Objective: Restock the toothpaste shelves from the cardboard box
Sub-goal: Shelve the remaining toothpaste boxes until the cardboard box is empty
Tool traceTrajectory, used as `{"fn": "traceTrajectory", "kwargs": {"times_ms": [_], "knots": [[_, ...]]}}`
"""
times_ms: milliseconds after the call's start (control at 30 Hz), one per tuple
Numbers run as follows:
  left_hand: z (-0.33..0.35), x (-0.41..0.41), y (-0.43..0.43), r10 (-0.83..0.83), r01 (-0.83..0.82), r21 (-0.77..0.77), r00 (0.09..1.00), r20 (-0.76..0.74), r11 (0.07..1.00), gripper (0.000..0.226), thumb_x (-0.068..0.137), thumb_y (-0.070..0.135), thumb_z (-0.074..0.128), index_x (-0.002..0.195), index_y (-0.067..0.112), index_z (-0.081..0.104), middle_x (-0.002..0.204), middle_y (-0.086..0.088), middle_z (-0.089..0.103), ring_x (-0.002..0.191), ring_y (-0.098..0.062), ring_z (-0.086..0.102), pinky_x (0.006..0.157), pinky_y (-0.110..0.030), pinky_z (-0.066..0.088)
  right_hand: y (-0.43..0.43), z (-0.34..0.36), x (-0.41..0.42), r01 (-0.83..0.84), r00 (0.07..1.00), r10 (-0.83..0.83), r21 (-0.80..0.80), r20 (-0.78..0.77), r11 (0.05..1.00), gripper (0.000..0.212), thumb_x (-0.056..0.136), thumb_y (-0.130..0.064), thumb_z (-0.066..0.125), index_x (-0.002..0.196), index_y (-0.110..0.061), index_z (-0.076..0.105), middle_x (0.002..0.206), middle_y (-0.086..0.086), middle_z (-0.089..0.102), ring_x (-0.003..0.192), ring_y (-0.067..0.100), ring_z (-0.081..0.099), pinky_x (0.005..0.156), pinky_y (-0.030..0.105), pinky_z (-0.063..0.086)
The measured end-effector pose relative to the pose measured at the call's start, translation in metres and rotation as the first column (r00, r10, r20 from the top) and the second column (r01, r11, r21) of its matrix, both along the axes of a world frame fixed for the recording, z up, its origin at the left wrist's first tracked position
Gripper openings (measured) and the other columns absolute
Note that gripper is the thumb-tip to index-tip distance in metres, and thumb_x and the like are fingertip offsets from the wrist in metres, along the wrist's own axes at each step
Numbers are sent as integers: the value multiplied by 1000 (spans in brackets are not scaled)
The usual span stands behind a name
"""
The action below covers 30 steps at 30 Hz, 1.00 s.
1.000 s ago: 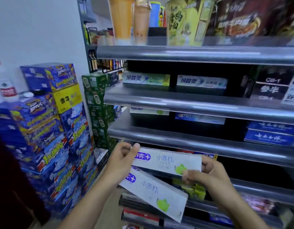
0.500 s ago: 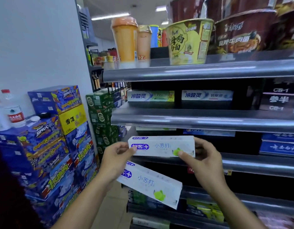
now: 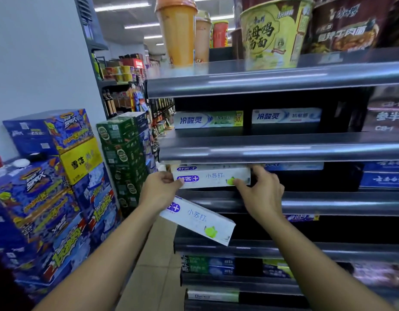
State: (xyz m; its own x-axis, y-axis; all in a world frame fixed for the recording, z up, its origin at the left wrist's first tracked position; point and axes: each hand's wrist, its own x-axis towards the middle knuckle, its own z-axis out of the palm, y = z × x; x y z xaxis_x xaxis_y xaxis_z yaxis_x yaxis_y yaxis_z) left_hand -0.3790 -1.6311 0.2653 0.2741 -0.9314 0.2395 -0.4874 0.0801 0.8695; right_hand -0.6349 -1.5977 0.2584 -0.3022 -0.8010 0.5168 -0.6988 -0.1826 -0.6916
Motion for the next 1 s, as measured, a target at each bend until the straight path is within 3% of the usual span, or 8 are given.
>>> {"fn": "traceTrajectory", "kwargs": {"times_ms": [200,300,433,533,633,733,867,1000], "knots": [[-13,0,-3,-4,-8,75,987,161,997,45,85,55,71,110,17,74,100,2,74,81,-15,65,69,-29,43,-1,-4,-7,1,992,8,71,-127,997,37,92,-39,60,128,-29,65,82,-6,70,96,26,64,91,37,28],[-9,-1,4,1,-6,62,996,90,998,40,87,50,74,115,21,75,93,17,71,79,-8,66,63,-25,42,4,1,-7,-25,991,36,86,-130,996,39,93,-38,60,130,-27,64,78,-5,68,91,28,63,93,38,35],[-9,4,9,1,0,5,995,-103,1000,32,87,44,77,110,23,73,98,3,73,90,-17,69,69,-28,46,27,-1,-12,19,977,-46,-129,-210,991,39,91,-40,65,126,-22,60,95,-6,65,97,28,58,84,42,47],[-6,5,14,9,-11,-8,976,-216,1000,25,88,39,78,104,21,72,99,-3,71,93,-24,69,75,-38,54,53,-13,-17,-158,985,162,-74,57,985,38,83,-59,65,111,-33,66,91,-22,64,90,3,60,76,33,53],[-1,1,21,-17,32,29,914,-405,999,21,89,35,78,96,16,73,96,-12,76,79,-29,71,69,-43,58,71,-19,-15,-463,843,406,94,353,881,56,70,-71,74,118,-43,65,106,-22,66,92,5,65,74,27,56],[4,-7,27,-47,96,65,849,-527,993,19,94,33,73,91,15,69,72,-5,75,58,-26,73,52,-34,56,70,-17,-13,-585,676,477,16,562,811,58,69,-38,87,121,-25,67,100,3,77,82,29,72,66,33,60],[20,-14,34,-104,169,41,764,-637,985,25,100,37,61,95,12,65,62,2,72,54,-19,71,48,-30,55,62,-4,-23,-526,557,424,-92,714,846,36,76,-12,81,111,-10,71,90,12,79,77,26,74,60,26,57],[18,-6,53,-200,199,-56,849,-490,978,30,97,27,54,79,19,76,80,-4,77,75,-19,68,69,-34,46,50,8,-36,-467,497,366,-114,787,877,28,81,-6,79,108,-5,71,91,15,78,65,25,69,56,26,56]]}}
